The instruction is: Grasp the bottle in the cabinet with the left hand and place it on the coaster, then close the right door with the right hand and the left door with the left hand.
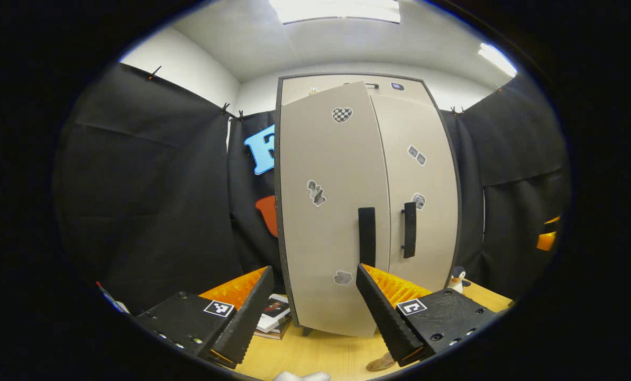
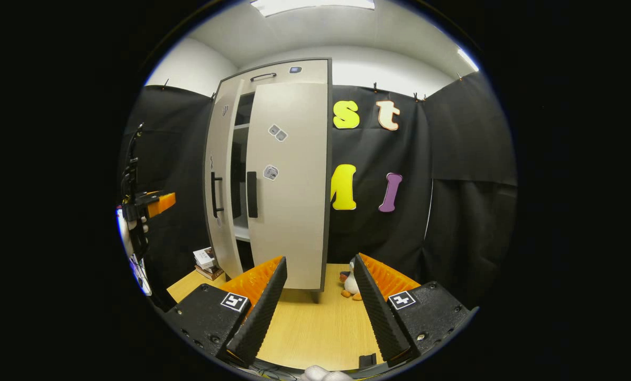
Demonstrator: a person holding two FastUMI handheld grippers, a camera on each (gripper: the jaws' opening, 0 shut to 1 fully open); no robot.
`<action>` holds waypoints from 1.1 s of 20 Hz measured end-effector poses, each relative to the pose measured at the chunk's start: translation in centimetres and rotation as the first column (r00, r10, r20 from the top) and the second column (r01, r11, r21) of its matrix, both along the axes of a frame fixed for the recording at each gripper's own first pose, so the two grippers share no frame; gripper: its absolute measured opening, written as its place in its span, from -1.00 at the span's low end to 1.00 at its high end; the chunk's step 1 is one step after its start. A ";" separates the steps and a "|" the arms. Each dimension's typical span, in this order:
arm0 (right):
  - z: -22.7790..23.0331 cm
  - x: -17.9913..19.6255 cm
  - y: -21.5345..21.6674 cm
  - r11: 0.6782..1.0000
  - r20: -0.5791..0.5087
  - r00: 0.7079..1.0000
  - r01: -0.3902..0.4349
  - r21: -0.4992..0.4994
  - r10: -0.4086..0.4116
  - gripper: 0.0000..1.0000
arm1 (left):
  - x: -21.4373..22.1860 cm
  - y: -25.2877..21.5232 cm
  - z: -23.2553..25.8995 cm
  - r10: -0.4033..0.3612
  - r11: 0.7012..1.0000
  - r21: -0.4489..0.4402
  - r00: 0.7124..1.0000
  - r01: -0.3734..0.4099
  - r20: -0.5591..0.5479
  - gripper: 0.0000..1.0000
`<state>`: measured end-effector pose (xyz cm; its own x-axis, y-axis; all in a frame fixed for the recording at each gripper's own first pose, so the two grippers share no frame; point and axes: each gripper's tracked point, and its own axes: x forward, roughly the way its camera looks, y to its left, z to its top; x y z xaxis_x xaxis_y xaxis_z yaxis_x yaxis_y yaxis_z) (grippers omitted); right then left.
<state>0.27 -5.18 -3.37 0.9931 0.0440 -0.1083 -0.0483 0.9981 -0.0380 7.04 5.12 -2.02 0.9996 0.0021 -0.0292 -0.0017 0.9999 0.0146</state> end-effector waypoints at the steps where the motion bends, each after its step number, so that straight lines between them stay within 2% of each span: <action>1: 0.0 0.0 0.3 1.000 0.002 1.000 0.002 0.005 -0.002 0.58 | -0.7 0.1 -0.3 0.006 1.000 -0.002 1.000 -0.006 -0.005 0.92; 5: 0.1 0.1 1.7 1.000 0.008 1.000 -0.009 0.009 0.009 0.58 | -2.6 -0.8 -1.4 0.022 0.999 -0.027 1.000 -0.023 -0.011 0.92; 10: 0.3 0.4 2.1 1.000 0.038 0.999 0.005 0.000 -0.005 0.58 | -4.9 -1.5 -2.1 0.031 0.999 0.028 0.999 -0.031 -0.018 0.92; 16: 0.1 0.6 3.4 1.000 0.041 0.999 -0.010 0.014 0.009 0.58 | -5.6 -2.2 -2.3 0.005 1.000 -0.005 1.000 -0.005 -0.027 0.92; 22: -0.1 0.4 3.8 0.999 0.033 0.999 -0.005 0.036 0.003 0.58 | -5.8 -2.0 -2.1 0.003 1.000 0.005 1.000 -0.003 -0.020 0.92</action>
